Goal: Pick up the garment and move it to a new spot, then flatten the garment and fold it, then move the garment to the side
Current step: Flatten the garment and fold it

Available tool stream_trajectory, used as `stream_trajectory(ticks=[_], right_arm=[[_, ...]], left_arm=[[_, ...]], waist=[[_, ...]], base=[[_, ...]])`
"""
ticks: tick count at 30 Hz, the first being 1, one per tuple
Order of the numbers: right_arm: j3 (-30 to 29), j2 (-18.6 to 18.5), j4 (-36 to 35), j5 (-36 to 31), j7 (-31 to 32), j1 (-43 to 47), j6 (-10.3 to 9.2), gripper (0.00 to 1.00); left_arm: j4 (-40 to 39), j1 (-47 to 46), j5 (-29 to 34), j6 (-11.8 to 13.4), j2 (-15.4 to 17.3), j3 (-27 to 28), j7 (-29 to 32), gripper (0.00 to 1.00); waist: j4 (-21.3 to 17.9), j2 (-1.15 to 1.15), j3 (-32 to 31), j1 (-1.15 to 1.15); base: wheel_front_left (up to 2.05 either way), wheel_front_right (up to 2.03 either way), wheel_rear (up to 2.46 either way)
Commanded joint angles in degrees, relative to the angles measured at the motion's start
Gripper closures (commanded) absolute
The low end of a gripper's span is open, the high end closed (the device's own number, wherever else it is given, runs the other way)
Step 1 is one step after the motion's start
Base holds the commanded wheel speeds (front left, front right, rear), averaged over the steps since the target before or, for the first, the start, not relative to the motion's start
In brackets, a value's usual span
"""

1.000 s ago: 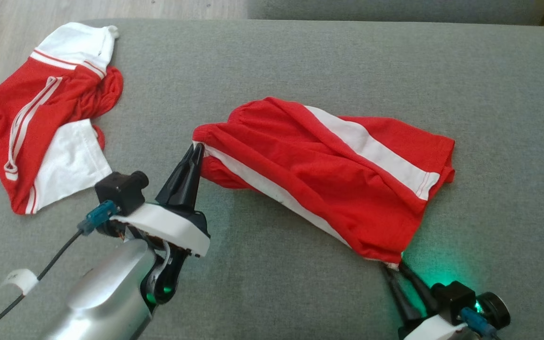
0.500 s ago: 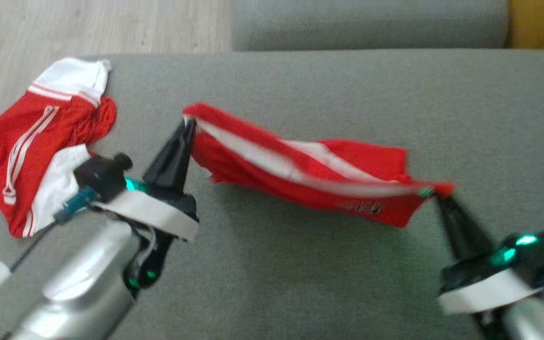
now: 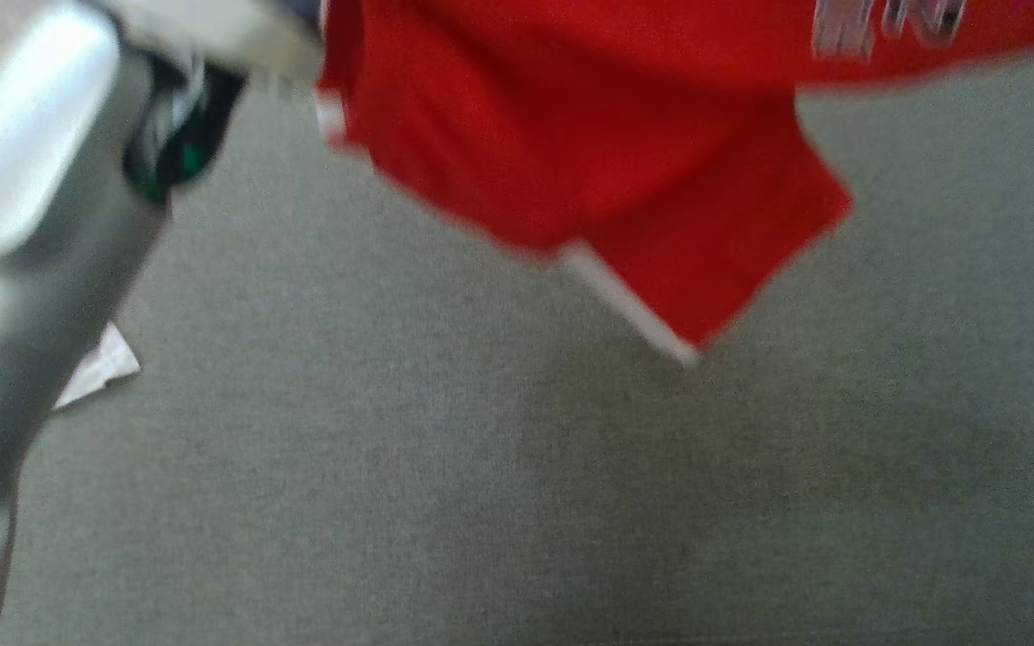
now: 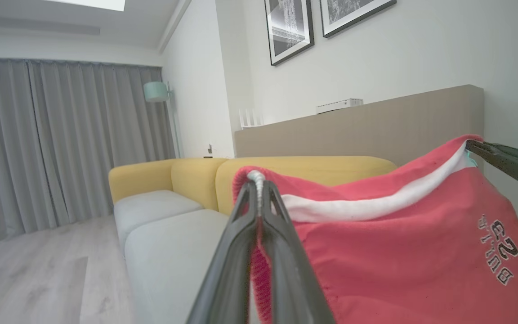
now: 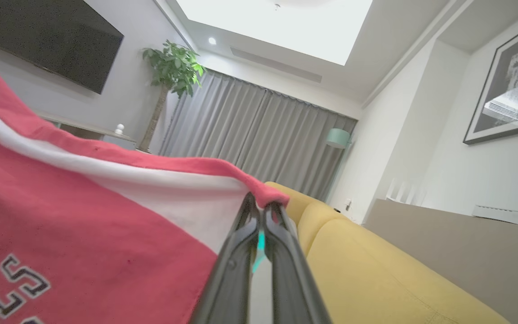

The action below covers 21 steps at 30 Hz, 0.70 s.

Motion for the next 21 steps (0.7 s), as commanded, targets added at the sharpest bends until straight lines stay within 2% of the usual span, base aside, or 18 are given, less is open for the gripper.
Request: stream_trajectory(ticks=[1,5,7,10,13,17,18,21], right_arm=[[1.56,-1.39,3.10,-0.70,-0.92,-5.59,0.39,1.00],[2.16,-1.55,10.74,-2.47,-3.56,-17.33,0.39,1.00],[0.73,-1.55,12.33,-3.90,-4.57,-22.05,0.39,1.00],[-0.17,-1.83,10.94,-4.67,-4.82,-22.50,0.39,1.00],[-0.12,-2.67,7.60,-5.44,-4.86,-18.54,0.39,1.00],[-0.88,-3.19,4.60,-6.00,-4.87,-8.30,0.39,1.00],[-0.88,-3.19,4.60,-6.00,-4.87,-8.30,0.39,1.00],[-2.44,-2.24,2.69,-4.80,-4.87,2.39,0.39,1.00]], left_arm=[[2.27,-7.59,1.92,-0.90,-0.18,2.31,-0.61,1.00],[10.46,-17.13,3.91,-2.30,-4.72,2.24,-5.19,1.00],[14.54,-20.80,4.22,-2.88,-7.07,2.89,-8.49,1.00],[15.76,-20.26,3.90,-3.29,-8.13,2.40,-9.72,1.00],[14.91,-15.76,2.80,-3.40,-8.00,0.14,-10.03,1.00],[11.32,-6.42,3.03,-3.43,-5.93,-3.35,-10.11,1.00],[11.32,-6.42,3.03,-3.43,-5.93,-3.35,-10.11,1.00],[9.23,3.67,4.52,-3.43,-5.61,-4.13,-10.12,1.00]], waist=[[0.06,0.00,5.53,-0.01],[-0.17,0.00,9.64,-0.01],[-0.47,0.00,11.36,-0.01],[-0.62,0.00,12.21,-0.01],[-1.00,0.00,12.52,-0.01],[-1.22,0.00,12.72,-0.01],[-1.22,0.00,12.72,-0.01],[-1.23,0.00,11.84,-0.01]], base=[[0.00,0.00,0.00],[0.00,0.00,0.00],[0.00,0.00,0.00],[0.00,0.00,0.00],[0.00,0.00,0.00],[0.00,0.00,0.00],[0.00,0.00,0.00],[0.00,0.00,0.00]])
